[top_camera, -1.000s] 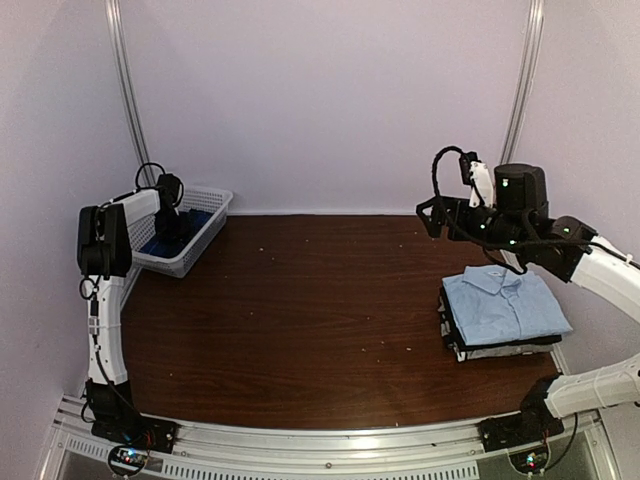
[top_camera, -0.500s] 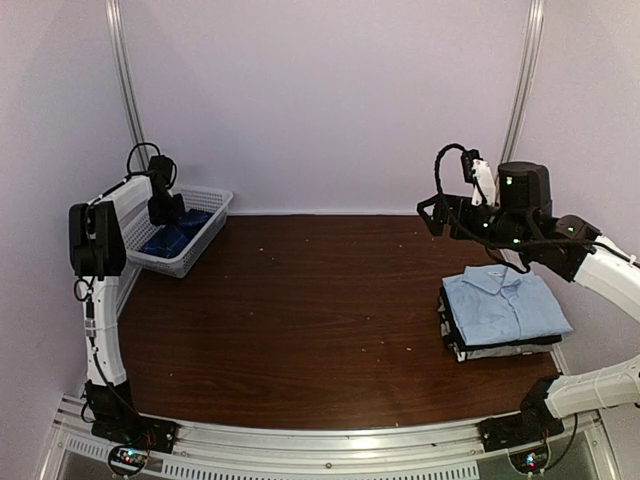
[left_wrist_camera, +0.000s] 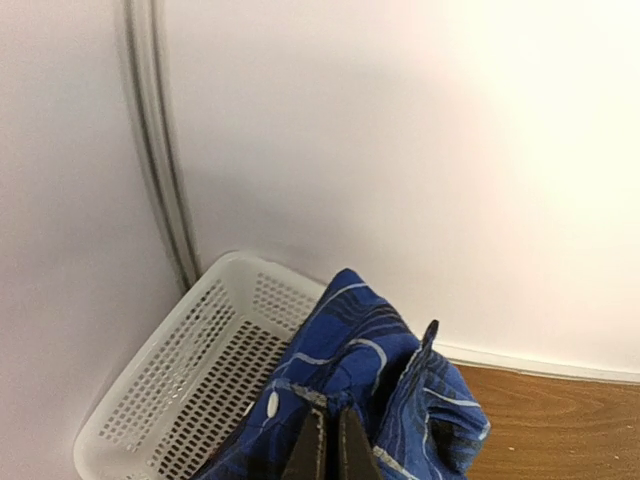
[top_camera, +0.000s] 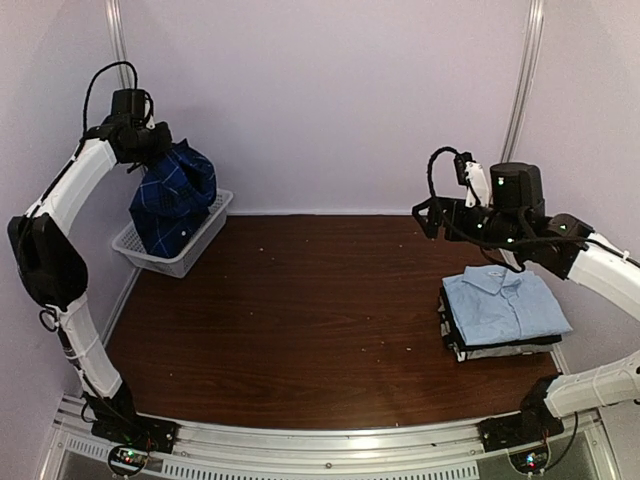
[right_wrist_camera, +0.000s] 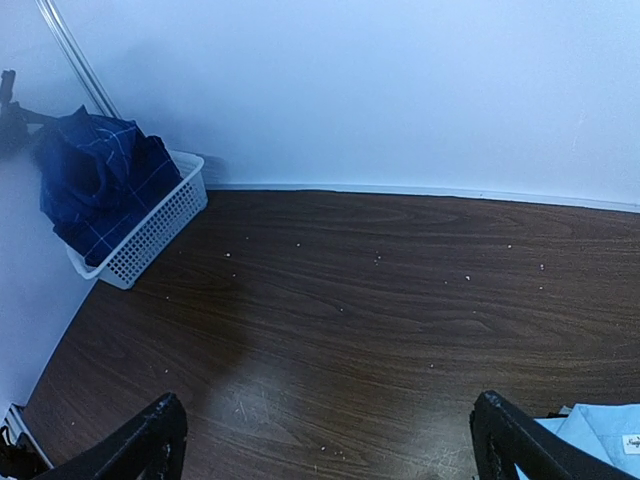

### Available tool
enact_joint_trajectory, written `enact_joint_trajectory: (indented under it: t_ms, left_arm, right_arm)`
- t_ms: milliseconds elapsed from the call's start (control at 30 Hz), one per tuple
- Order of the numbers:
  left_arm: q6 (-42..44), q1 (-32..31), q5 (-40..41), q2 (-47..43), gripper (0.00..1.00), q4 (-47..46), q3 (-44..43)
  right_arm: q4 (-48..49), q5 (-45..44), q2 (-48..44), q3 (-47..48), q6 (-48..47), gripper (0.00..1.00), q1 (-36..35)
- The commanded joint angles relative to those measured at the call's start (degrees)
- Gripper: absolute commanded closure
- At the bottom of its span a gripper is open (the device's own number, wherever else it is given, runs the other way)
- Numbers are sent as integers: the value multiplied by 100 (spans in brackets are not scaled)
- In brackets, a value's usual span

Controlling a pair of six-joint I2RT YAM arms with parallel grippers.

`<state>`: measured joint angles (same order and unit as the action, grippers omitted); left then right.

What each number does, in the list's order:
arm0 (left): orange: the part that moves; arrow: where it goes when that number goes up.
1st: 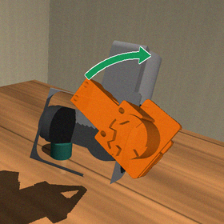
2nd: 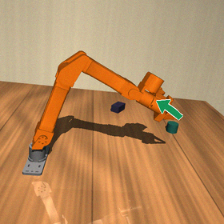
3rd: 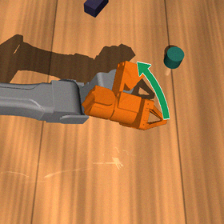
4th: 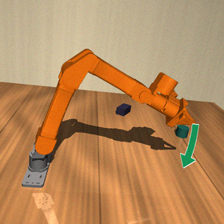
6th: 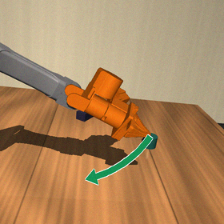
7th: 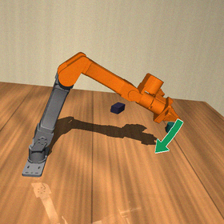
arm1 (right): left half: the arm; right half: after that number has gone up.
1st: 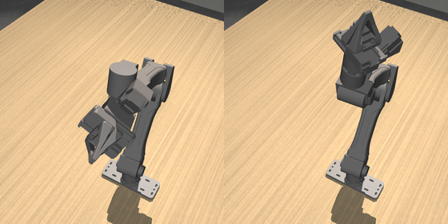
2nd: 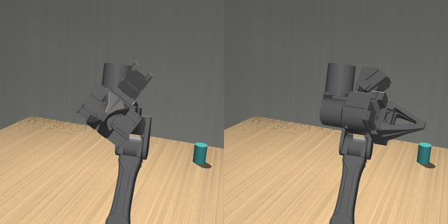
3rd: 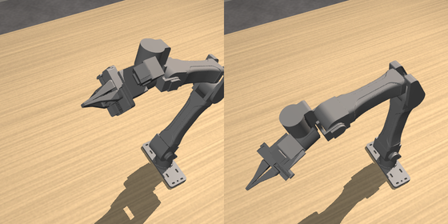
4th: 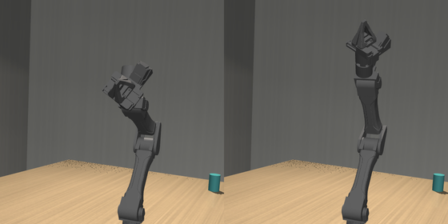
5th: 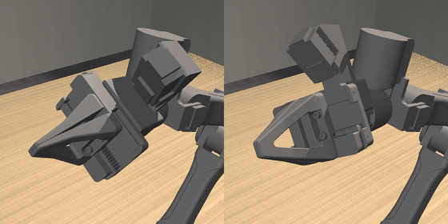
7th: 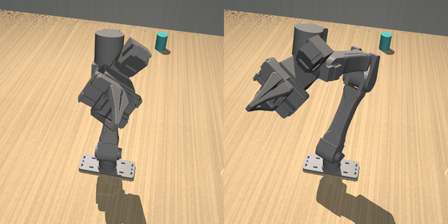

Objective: Fold and stack the long sleeve shirts
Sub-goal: Pick up the crumpled shirt from the bin, then place the crumpled shirt at the center of the board.

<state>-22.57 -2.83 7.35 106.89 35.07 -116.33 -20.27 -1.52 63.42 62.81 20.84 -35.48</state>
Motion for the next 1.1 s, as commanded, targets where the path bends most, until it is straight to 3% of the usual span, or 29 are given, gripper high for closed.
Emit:
enact_joint_trajectory:
  t_ms: [0, 300, 600, 667, 767, 833, 967, 1067]
  left_arm:
    - [267, -707, -240, -777, 100, -856, 181]
    - [478, -2525, -244, -2027, 100, -1385, 832]
    - [961, -5595, 232, -2321, 100, -1803, 733]
    - [1022, -5950, 195, -2265, 100, -1815, 541]
    - [810, -5987, 376, -2292, 100, -1869, 533]
    - [568, -5654, 335, -2244, 100, -1744, 577]
    - [-557, -4103, -1479, -1942, 100, -1654, 1079]
    - [-827, -3536, -2529, -1065, 100, -1338, 994]
  right_arm:
    - [175, 19, 119, 244, -65, 0, 25]
    - [269, -27, 170, 256, -69, 0, 24]
    - [220, -120, 98, 384, -144, 0, 24]
    - [202, -145, 94, 415, -160, 0, 24]
    - [206, -176, 60, 427, -160, 0, 31]
    - [224, -186, 48, 404, -143, 0, 25]
    - [260, -132, 79, 345, -88, 0, 25]
    - [263, -55, 180, 289, -31, 0, 26]
